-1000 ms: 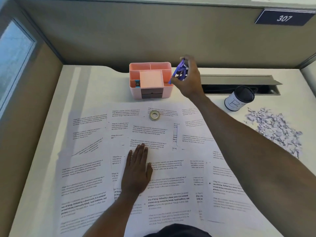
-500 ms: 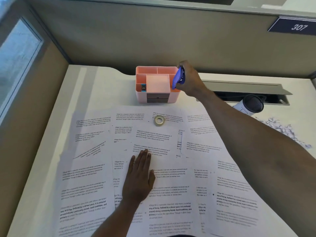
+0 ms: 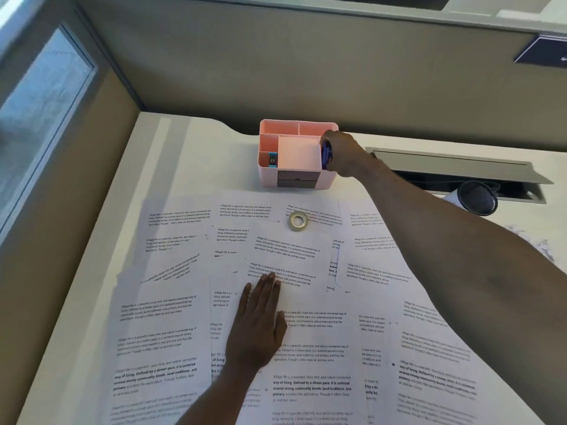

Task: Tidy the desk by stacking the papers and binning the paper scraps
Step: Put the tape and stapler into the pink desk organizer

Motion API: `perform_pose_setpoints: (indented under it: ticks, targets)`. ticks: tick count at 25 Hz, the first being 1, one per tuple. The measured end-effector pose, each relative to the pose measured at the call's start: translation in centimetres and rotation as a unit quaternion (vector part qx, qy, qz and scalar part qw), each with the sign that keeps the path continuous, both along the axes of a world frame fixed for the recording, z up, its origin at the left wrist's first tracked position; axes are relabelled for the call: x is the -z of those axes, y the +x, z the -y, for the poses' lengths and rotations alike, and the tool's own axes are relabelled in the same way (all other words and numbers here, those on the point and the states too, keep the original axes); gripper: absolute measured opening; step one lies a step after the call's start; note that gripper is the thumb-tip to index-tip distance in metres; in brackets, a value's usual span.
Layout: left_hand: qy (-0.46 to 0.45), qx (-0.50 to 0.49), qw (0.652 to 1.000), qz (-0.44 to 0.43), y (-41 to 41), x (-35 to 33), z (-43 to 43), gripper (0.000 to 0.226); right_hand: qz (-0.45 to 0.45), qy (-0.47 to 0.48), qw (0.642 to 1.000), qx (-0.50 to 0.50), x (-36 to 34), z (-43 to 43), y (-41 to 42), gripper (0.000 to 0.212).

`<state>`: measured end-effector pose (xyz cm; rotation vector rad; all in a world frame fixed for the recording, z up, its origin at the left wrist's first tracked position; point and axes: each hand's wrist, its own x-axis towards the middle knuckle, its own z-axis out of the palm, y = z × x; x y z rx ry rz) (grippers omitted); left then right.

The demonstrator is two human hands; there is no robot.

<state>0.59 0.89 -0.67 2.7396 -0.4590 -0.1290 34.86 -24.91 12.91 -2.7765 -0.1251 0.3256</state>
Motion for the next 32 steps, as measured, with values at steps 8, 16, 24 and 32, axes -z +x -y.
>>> perform_pose_setpoints:
  ticks: [8,16,24,32]
  targets:
    - [0.012,-0.004,1.0,-0.008,0.0,-0.2,0.1,0.065,0.028,-0.008,1.0,0.0,-0.4,0.0,-1.5,0.052]
    - [0.012,-0.002,1.0,-0.012,0.0,-0.4,0.0,0.065,0.201,-0.012,0.979,0.009,0.2,-2.0,-6.3,0.046]
    - [0.005,-0.006,1.0,-0.012,0.0,-0.3,0.1,0.066,0.18,0.003,0.983,-0.026,3.7,-6.1,-12.8,0.039]
    - [0.013,-0.012,1.0,-0.013,0.0,0.1,0.1,0.067,0.088,0.001,0.996,-0.01,6.8,-6.8,-15.3,0.053]
